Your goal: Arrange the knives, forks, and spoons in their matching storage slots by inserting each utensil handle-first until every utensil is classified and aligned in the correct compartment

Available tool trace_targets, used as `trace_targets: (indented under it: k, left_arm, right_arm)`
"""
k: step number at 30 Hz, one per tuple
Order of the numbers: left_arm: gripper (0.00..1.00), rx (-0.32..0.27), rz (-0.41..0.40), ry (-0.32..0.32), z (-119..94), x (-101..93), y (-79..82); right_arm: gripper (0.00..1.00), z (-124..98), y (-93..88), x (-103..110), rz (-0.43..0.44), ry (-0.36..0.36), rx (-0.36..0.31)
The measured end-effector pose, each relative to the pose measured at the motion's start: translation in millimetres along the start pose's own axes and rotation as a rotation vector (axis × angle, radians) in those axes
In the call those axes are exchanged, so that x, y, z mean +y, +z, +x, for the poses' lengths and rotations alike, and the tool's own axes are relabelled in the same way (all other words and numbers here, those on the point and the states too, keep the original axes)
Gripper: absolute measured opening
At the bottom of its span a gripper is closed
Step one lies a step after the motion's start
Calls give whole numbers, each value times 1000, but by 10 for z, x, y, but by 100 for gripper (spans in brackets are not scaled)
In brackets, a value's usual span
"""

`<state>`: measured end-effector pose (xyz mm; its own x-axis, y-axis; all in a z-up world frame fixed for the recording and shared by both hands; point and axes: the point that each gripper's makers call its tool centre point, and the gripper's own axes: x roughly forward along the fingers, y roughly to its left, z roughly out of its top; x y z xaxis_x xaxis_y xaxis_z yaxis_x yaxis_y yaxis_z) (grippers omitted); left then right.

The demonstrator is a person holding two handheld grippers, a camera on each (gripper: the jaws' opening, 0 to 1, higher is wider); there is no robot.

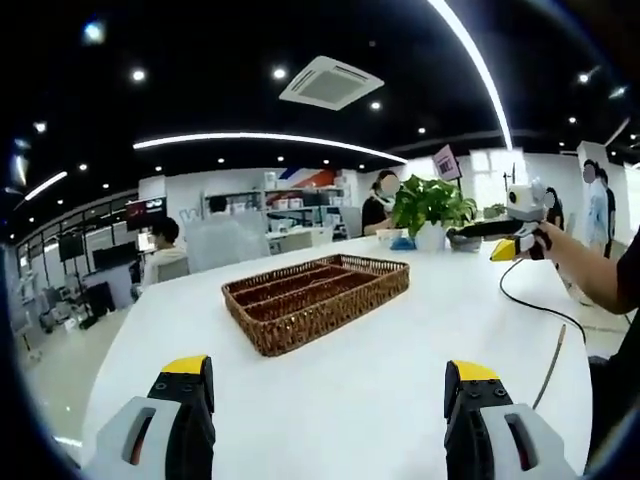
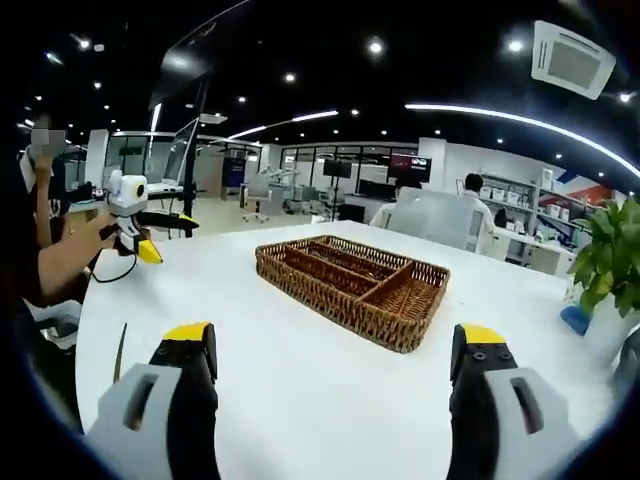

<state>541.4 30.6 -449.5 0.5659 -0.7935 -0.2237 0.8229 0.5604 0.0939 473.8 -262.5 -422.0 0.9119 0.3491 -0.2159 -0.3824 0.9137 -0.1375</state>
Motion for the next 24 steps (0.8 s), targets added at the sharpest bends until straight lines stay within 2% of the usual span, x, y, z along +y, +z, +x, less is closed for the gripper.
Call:
trace_targets:
  k: [5, 10, 16, 19, 24]
  left_arm:
    - [100, 14, 18, -7, -26, -67, 4]
    - [100, 33, 30, -8, -77, -44, 165]
    - [100, 35, 41, -13, -164, -58, 392]
    - [100, 33, 53, -11, -183, -92, 407]
    - [100, 38, 51, -10, -206, -137, 338]
  right_arm:
    - [100, -128, -32, -44, 2, -42, 14]
    - [100, -242, -19, -64, 3, -75, 39]
    - [100, -365, 48, 213, -21, -7, 9]
    - [100, -386, 37, 245, -28, 20, -21]
    - [100, -495, 6, 551, -5, 164, -68]
